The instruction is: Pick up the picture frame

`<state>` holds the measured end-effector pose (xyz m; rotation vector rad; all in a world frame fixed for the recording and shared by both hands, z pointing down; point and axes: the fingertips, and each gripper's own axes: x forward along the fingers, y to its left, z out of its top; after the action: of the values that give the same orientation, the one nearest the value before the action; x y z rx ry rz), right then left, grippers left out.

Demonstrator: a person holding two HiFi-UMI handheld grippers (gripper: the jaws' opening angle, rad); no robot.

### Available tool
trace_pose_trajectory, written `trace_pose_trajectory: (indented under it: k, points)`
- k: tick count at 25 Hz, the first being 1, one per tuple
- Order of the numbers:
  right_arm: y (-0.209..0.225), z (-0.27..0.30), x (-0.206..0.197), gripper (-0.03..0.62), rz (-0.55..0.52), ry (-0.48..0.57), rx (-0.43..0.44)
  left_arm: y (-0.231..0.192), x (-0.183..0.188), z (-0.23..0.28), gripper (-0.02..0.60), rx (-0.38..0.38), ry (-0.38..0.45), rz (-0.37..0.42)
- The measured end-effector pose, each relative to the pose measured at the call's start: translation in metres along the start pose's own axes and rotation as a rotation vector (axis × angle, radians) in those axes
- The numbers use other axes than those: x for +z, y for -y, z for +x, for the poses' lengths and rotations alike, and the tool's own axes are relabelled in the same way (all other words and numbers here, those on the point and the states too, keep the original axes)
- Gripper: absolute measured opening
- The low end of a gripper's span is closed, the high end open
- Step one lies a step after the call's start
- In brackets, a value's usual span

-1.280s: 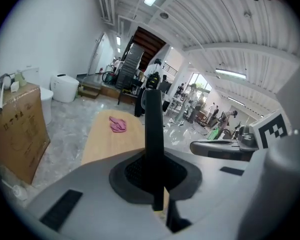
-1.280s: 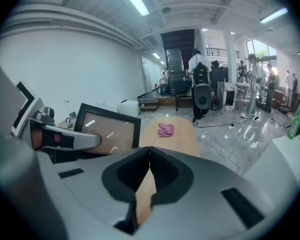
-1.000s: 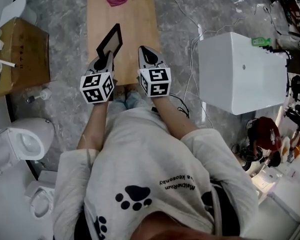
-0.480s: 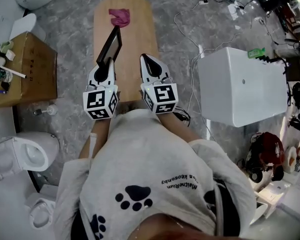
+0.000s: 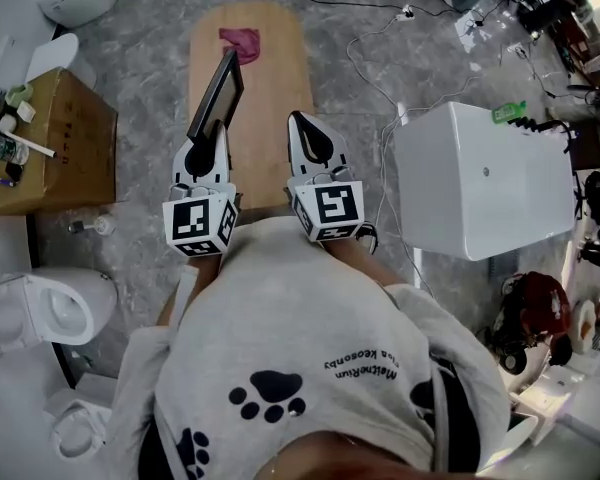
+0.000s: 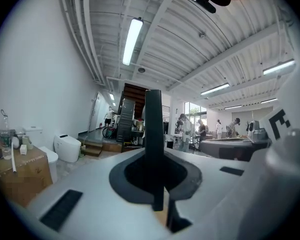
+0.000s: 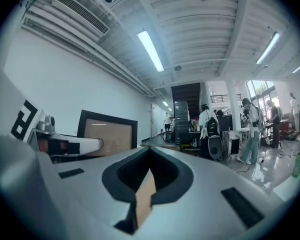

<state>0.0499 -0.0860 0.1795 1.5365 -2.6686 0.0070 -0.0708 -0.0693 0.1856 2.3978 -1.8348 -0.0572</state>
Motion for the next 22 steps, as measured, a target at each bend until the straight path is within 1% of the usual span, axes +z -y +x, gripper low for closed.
trace_pose_trajectory:
  k: [6, 11, 18, 22]
  points:
    - [-0.007, -0.005, 0.004, 0.009, -0.023, 0.019, 0.023, 0.005, 0.002, -0.003, 0.015, 0.012, 0.007, 0.036]
    - [-0.010, -0.007, 0.004, 0.009, -0.039, 0.021, 0.056, 0.013, 0.004, -0.004, 0.015, 0.001, 0.017, 0.056]
    - [-0.006, -0.005, 0.005, 0.009, -0.034, 0.025, 0.077, 0.020, 0.003, -0.002, 0.015, -0.013, 0.018, 0.060]
    - [-0.005, -0.004, 0.003, 0.009, -0.033, 0.025, 0.098, 0.023, -0.003, -0.002, 0.015, -0.008, 0.012, 0.056]
